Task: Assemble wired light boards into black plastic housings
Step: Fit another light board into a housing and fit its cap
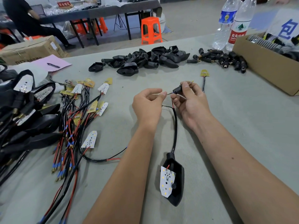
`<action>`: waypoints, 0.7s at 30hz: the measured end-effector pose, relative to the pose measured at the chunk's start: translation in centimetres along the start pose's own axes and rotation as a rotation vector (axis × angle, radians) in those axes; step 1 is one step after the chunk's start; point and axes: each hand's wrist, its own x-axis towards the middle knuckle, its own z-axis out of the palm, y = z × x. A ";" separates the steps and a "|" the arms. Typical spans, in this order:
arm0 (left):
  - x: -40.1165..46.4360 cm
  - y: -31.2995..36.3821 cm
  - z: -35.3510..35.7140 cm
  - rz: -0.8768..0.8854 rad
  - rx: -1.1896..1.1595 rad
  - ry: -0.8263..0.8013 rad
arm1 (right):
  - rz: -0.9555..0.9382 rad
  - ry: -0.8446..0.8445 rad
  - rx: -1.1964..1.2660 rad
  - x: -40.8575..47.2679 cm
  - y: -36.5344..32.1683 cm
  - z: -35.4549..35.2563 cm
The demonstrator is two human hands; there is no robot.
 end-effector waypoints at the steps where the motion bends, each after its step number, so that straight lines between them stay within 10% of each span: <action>1: 0.0 0.0 0.0 -0.016 -0.014 0.030 | -0.001 -0.007 -0.001 0.0 0.0 0.0; 21: -0.2 0.3 -0.1 0.028 0.026 -0.179 | -0.048 -0.035 -0.102 -0.1 -0.1 0.1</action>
